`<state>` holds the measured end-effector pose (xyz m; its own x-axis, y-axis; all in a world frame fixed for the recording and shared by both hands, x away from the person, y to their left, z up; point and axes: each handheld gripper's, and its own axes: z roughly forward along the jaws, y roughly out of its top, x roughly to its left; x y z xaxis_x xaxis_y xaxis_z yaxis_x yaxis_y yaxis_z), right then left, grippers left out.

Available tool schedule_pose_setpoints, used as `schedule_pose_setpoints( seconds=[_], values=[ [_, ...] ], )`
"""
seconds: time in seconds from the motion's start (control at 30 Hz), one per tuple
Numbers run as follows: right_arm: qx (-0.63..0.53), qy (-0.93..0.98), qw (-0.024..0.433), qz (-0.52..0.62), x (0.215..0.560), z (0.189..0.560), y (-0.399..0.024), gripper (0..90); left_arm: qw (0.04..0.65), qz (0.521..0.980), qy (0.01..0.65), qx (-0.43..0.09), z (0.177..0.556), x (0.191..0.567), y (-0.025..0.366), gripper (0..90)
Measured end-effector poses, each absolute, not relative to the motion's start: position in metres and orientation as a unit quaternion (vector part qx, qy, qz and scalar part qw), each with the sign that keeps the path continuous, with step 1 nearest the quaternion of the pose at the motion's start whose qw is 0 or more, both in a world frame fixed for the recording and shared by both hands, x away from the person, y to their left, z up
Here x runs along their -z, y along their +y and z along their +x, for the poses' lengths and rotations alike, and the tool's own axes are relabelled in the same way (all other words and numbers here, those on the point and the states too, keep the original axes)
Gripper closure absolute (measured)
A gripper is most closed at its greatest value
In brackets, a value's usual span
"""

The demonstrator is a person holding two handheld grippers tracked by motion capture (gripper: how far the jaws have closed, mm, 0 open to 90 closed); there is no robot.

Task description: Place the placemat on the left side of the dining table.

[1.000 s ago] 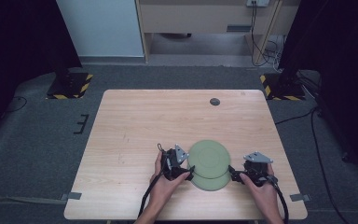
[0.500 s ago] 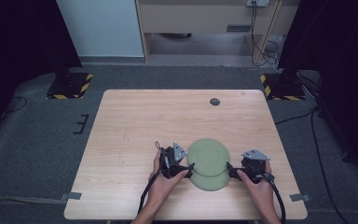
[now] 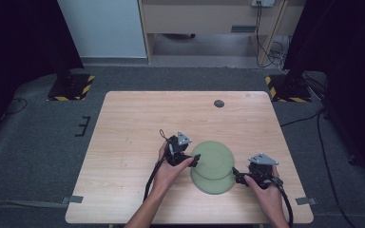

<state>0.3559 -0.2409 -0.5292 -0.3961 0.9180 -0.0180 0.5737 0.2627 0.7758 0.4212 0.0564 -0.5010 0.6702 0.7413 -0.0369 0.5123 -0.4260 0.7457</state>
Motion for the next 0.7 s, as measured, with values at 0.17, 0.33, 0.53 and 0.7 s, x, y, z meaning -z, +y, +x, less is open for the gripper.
schedule_pose_setpoints(
  seconds=[0.17, 0.33, 0.53, 0.7],
  values=[
    [-0.353, 0.759, 0.241, 0.490, 0.530, 0.355, -0.240, 4.6, 0.370, 0.839, 0.376, -0.135, 0.430, 0.507, 0.050, 11.2],
    [-0.350, 0.765, 0.238, 0.486, 0.533, 0.355, -0.236, 4.6, 0.362, 0.846, 0.372, -0.124, 0.432, 0.513, 0.046, 10.9],
    [-0.349, 0.766, 0.238, 0.484, 0.534, 0.355, -0.233, 4.7, 0.358, 0.845, 0.381, -0.113, 0.437, 0.522, 0.044, 9.9],
    [-0.351, 0.767, 0.235, 0.483, 0.534, 0.354, -0.232, 4.7, 0.362, 0.842, 0.387, -0.100, 0.439, 0.524, 0.043, 9.1]
  ],
)
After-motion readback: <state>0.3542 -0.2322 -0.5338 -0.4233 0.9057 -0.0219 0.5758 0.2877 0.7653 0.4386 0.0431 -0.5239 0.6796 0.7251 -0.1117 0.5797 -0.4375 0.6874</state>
